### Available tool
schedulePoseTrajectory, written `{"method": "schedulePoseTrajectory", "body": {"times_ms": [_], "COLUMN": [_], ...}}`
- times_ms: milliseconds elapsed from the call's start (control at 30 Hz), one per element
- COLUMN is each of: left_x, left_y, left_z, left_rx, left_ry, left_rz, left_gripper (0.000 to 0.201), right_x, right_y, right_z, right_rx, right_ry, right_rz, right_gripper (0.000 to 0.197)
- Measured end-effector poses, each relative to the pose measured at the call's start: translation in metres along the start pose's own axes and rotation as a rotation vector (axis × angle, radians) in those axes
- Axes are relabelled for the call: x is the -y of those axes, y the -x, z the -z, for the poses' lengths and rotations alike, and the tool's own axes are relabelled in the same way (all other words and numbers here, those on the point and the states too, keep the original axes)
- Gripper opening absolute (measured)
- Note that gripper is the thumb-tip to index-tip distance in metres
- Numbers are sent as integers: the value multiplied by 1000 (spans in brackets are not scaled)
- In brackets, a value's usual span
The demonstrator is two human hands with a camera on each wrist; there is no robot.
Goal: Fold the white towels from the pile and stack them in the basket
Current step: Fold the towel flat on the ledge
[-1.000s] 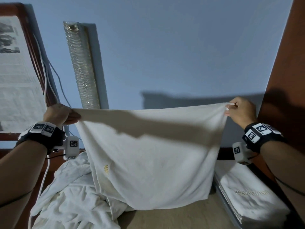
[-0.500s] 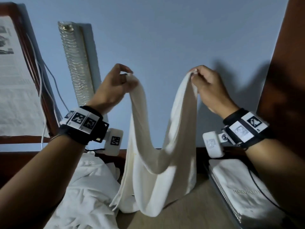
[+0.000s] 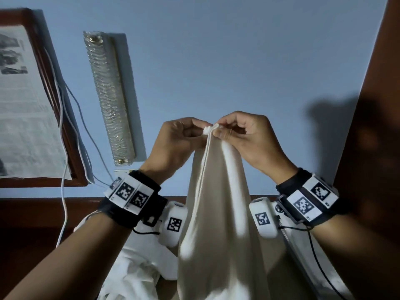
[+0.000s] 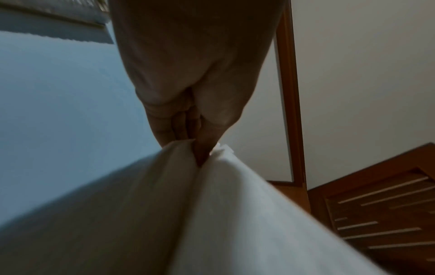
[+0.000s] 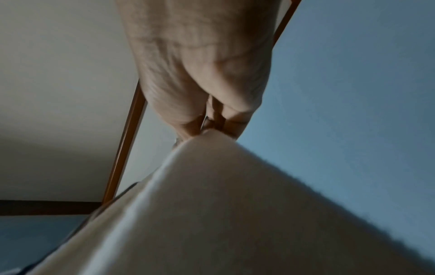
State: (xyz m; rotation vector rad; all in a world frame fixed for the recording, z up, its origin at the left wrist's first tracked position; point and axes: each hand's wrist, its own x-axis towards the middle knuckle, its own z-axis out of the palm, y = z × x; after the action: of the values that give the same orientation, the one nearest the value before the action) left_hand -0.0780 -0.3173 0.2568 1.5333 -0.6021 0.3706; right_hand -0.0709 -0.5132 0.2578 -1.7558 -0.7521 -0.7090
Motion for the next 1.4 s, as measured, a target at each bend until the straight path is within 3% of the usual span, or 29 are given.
{"method": "schedulePoseTrajectory", "body": {"times_ms": [167,500,733,833,933,1000,1133,1233,1400], "left_x": [10,28,35,46,70,91,114,116,113], "left_y": [15,28,26,26,35,49,70,71,67], "left_z": [-5,-10,-8,-6,-4,3,38,72,84], "left_rx": [-78,-99,-98,-84,-51,43,201,200,217], "left_ry": [-51,-111,-163,-204,-491,-680,-833,-876,-939], "left_rz": [67,98,88,97,110,175,440,600,591], "left_gripper": [24,38,42,37,20,14,25,15,17], "right_x": [-14,-27,-31,-38,-47,-51,-66,-82,-96], "right_y": [11,21,27,31,32,31,32,37,46], "right_z": [-8,-3,-14,-19,-16,-9,15,32,34], "right_rx": [-2,107,140,162,93,48,-32,-92,-74], "right_ry": [75,115,313,385,433,450,522,543,485], "right_rz": [-43,-140,-58,-46,-23,-49,-149,-232,-314], "right_gripper": [9,21,14,12,14,15,18,19,21]}}
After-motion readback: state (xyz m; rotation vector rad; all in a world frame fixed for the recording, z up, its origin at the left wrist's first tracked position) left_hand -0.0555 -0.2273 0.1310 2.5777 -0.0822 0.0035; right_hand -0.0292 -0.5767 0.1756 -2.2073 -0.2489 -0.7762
